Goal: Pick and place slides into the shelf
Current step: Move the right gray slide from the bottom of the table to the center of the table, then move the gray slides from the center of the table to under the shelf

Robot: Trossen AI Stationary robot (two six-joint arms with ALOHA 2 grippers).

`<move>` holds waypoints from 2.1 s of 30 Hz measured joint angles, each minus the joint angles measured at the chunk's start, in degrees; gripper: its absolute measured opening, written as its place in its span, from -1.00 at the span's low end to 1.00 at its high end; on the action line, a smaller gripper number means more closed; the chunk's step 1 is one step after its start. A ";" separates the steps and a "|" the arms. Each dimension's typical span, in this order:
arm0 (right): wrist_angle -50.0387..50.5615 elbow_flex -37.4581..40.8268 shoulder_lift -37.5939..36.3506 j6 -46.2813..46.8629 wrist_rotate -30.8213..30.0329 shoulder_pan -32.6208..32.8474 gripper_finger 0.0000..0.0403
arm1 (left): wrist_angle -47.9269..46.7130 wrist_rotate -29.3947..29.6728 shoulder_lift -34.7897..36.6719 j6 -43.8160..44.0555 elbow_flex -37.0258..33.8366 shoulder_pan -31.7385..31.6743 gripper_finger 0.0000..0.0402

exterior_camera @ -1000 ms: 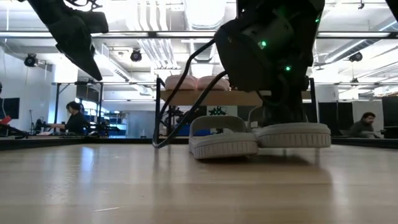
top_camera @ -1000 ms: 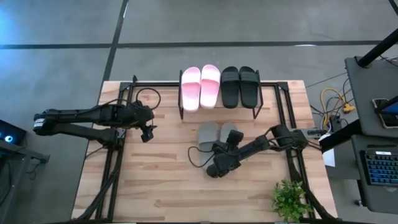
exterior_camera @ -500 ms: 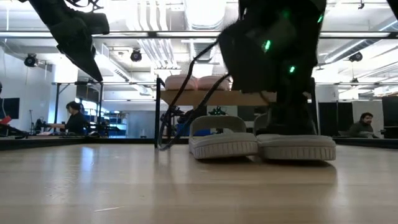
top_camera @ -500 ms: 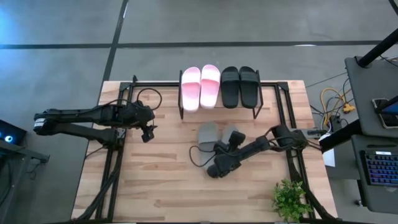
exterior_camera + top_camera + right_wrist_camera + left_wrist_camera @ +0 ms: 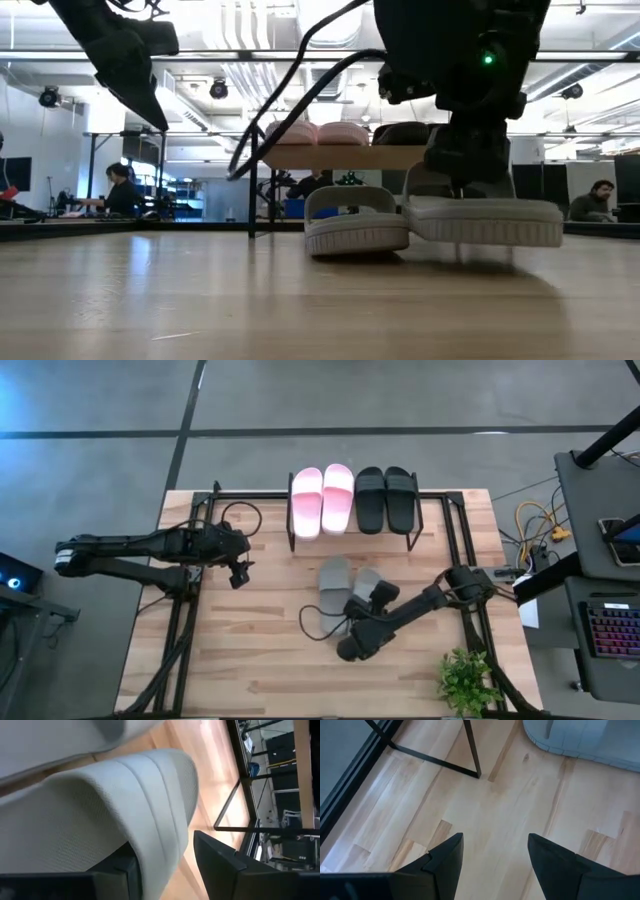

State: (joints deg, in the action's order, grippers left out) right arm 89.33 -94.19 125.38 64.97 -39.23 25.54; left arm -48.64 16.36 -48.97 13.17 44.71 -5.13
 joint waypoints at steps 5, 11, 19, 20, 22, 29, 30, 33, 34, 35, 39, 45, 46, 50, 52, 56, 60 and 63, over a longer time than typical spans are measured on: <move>-0.45 -1.70 0.00 -0.09 8.03 -1.58 -0.19 | 0.15 -0.01 -0.43 0.00 0.00 0.00 0.03; -6.08 -4.69 -0.21 -9.17 21.17 -1.92 -0.19 | 0.27 -0.02 -0.61 0.06 0.02 0.00 0.03; 0.10 -15.42 -1.97 2.54 21.10 1.41 -0.23 | 0.17 -0.26 -0.30 1.34 0.02 0.01 0.03; 0.27 -15.46 -2.42 3.97 20.99 2.31 -0.24 | 0.15 -0.25 -0.26 1.33 0.02 0.02 0.03; 0.50 -14.87 -2.42 6.90 24.24 3.40 -0.26 | 0.15 -0.26 -0.29 1.33 0.02 0.02 0.03; -22.81 -10.86 -5.03 15.81 39.25 7.05 -0.34 | 0.12 -0.24 -0.31 1.01 0.02 0.00 0.03; -28.61 -10.47 -5.47 17.44 38.62 7.66 -0.36 | 0.17 -0.24 -0.31 0.98 0.02 0.02 0.03; -37.65 -8.75 -5.33 22.25 37.96 8.47 -0.48 | 0.15 -0.25 -0.38 0.96 0.00 0.07 0.03; -39.47 -7.92 -4.88 23.86 37.25 8.48 -0.54 | 0.12 -0.28 -0.39 0.94 -0.02 0.07 0.03; -40.73 -7.19 -4.47 25.45 35.79 8.46 -0.60 | 0.11 -0.28 -0.39 0.94 -0.04 0.07 0.03; -44.24 -4.80 -2.75 29.23 31.60 8.63 -0.89 | 0.11 -0.44 -0.46 0.94 -0.07 0.07 0.03; -48.04 -3.61 0.57 31.52 28.91 8.70 -0.95 | 0.06 -1.03 -0.41 0.96 -0.09 0.47 0.03; -48.04 -3.61 0.89 31.50 27.92 8.67 -0.96 | -0.05 -1.11 -0.39 0.96 -0.09 0.53 0.03; -45.41 -3.18 1.05 31.52 25.49 7.95 -0.96 | -0.46 -1.11 -0.41 1.11 -0.09 0.75 0.03; -40.14 -2.67 1.09 31.73 25.64 7.46 -0.96 | -0.44 -1.13 -0.46 1.26 -0.09 0.76 0.03; -27.99 -1.97 0.82 31.68 24.76 6.47 -0.96 | -0.42 -1.14 -0.48 1.44 -0.09 0.76 0.03; -23.77 -1.92 0.42 26.68 23.29 4.68 -0.96 | -0.37 -1.13 -0.50 1.46 -0.09 0.81 0.03; -21.89 -1.18 0.42 25.14 21.37 2.71 -0.96 | -0.19 -1.14 -0.50 1.46 -0.09 0.81 0.03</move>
State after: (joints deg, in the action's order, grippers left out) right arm 67.43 -95.38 125.80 90.11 -17.86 28.24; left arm -48.83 15.22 -49.47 14.63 44.62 -4.32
